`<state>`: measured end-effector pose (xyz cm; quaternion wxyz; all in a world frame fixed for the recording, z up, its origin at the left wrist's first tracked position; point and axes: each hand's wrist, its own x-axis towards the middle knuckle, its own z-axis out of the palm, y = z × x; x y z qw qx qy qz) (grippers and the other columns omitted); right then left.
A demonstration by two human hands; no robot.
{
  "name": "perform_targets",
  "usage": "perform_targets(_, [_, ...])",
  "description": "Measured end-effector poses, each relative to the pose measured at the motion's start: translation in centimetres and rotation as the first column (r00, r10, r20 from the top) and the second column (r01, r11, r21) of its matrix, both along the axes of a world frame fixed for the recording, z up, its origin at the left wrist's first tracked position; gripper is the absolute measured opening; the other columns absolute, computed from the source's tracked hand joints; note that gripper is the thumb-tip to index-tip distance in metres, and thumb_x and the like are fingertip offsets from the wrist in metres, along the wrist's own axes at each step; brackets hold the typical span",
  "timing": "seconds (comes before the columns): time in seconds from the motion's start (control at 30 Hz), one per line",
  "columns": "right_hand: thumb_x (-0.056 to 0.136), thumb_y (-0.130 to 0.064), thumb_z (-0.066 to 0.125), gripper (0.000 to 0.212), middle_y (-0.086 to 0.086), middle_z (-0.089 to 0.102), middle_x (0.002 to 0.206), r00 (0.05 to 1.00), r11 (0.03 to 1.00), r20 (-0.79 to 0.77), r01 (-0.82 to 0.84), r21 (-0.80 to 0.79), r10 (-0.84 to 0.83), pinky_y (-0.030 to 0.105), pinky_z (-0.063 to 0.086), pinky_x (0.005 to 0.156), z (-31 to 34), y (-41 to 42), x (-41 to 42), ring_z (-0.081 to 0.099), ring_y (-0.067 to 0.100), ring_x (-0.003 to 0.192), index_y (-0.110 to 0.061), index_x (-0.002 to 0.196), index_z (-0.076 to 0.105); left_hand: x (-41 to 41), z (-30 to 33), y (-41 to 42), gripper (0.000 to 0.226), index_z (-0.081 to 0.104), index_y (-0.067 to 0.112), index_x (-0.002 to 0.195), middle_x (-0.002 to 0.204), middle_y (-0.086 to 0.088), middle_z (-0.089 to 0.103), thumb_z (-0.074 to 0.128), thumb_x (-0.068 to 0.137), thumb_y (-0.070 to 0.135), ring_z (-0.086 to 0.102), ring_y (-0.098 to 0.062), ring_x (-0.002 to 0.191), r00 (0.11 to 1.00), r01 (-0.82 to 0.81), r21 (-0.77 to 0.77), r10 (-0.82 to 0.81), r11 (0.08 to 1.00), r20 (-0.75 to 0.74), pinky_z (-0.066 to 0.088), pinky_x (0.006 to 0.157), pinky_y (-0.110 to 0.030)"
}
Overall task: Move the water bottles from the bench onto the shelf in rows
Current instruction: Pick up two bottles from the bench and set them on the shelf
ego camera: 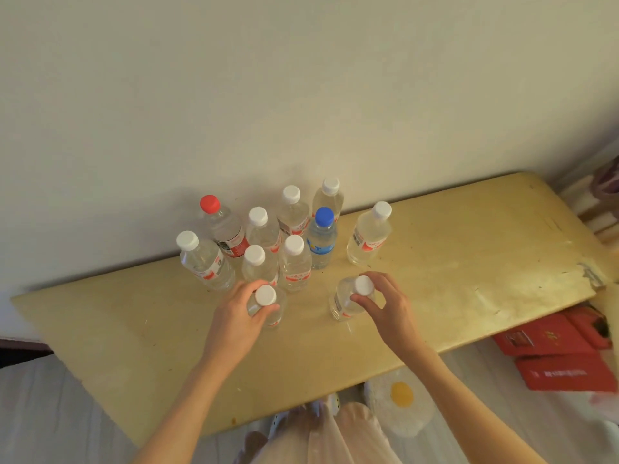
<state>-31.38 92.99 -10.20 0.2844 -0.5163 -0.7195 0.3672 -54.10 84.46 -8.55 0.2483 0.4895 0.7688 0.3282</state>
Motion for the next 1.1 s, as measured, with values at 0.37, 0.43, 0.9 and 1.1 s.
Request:
perform_targets(0.37, [0.082, -0.033, 0.063, 0.028, -0.018, 0.054, 0.098, 0.883, 0.881, -0.076, 0.468, 0.072, -0.463, 0.006, 0.036, 0.077, 3.3, -10.1, 5.2, 0.051, -0.004, 0.091, -0.017, 0.104, 0.055, 5.8, 4.3, 1.8, 0.038, 0.06, 0.012, 0.109, 0.103, 0.006, 0.059, 0.072, 0.073, 0.011, 0.05, 0.001, 0.094, 0.844, 0.522, 0.166, -0.535, 0.837, 0.045, 0.036, 0.085, -0.006])
perform_targets(0.43, [0.081, -0.038, 0.063, 0.027, -0.019, 0.053, 0.096, 0.832, 0.826, -0.095, 0.554, 0.105, -0.546, 0.008, 0.038, 0.077, 4.1, -12.9, 7.2, 0.051, -0.005, 0.091, -0.022, 0.102, 0.053, 8.3, 5.1, 1.5, 0.038, 0.061, 0.013, 0.109, 0.103, 0.006, 0.059, 0.072, 0.073, 0.01, 0.05, 0.002, 0.093, 0.787, 0.601, 0.182, -0.616, 0.778, 0.036, 0.032, 0.082, 0.002])
perform_targets(0.9, [0.076, -0.048, 0.056, 0.032, -0.016, 0.054, 0.089, 0.207, 0.161, -0.169, 0.954, 0.255, -0.964, 0.017, 0.043, 0.073, 8.0, -43.6, 23.3, 0.053, 0.003, 0.082, -0.022, 0.095, 0.055, 33.0, 8.2, -16.2, 0.036, 0.061, 0.019, 0.108, 0.099, 0.009, 0.063, 0.069, 0.075, 0.008, 0.055, 0.005, 0.089, 0.149, 0.962, 0.218, -0.985, 0.165, 0.088, 0.042, 0.082, -0.014])
perform_targets(1.1, [0.073, -0.051, 0.057, 0.043, -0.013, 0.056, 0.089, -0.067, -0.098, -0.13, 0.963, 0.25, -0.989, 0.017, 0.043, 0.076, 8.5, -60.6, 28.4, 0.053, 0.004, 0.084, -0.016, 0.097, 0.058, 44.2, 7.9, -29.9, 0.034, 0.062, 0.017, 0.104, 0.092, 0.016, 0.062, 0.071, 0.072, 0.008, 0.056, 0.014, 0.086, -0.144, 0.955, 0.278, -0.982, -0.106, 0.118, 0.043, 0.077, -0.007])
